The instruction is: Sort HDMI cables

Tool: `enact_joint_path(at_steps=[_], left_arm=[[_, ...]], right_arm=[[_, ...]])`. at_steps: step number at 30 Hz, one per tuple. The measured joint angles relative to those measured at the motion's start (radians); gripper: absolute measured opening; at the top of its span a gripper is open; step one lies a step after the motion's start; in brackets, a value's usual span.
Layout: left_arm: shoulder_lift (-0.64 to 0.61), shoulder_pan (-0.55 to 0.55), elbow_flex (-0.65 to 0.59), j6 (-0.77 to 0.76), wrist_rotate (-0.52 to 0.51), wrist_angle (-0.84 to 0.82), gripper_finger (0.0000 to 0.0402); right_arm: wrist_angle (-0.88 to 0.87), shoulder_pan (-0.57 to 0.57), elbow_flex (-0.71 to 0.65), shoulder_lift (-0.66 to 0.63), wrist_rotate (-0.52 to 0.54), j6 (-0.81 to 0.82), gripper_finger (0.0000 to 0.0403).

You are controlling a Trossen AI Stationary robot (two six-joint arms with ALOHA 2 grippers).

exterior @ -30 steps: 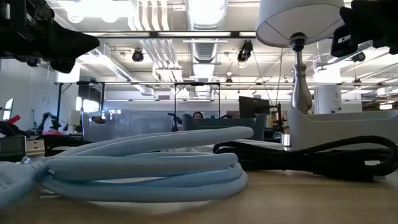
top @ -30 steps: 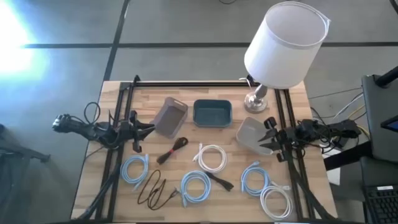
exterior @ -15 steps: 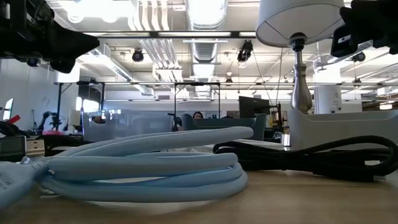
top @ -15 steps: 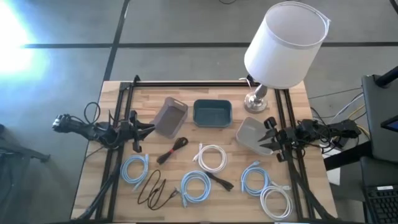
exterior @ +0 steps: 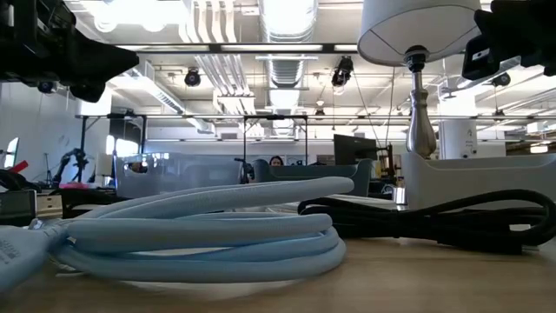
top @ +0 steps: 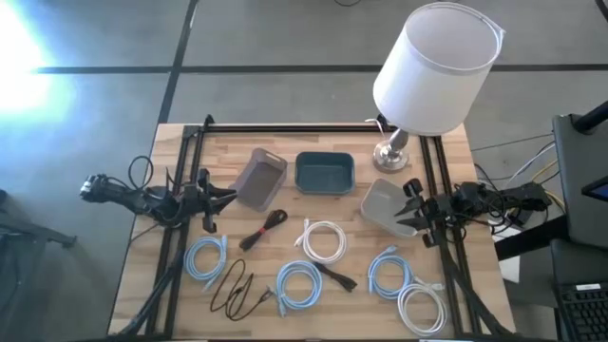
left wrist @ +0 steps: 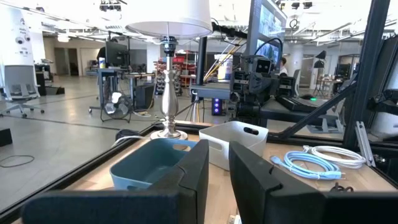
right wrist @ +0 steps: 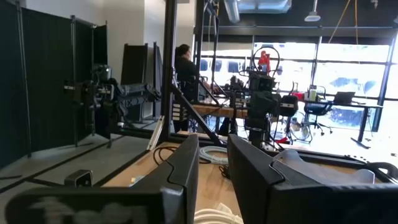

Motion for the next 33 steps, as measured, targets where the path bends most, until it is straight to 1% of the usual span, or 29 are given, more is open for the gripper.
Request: enact_joint_path(at_steps=[6,17,33], left_arm=[[0.0,0.0,0.0,0.0,0.0,0.0,0.0067],[0.0,0.0,0.0,0.0,0.0,0.0,0.0067],[0.0,0.0,0.0,0.0,0.0,0.0,0.0067]], right_arm=[[0.0,0.0,0.0,0.0,0.0,0.001,0.0086],[0.0,0.0,0.0,0.0,0.0,-0.001,0.0068],[0.0,0.0,0.0,0.0,0.0,0.0,0.0086]])
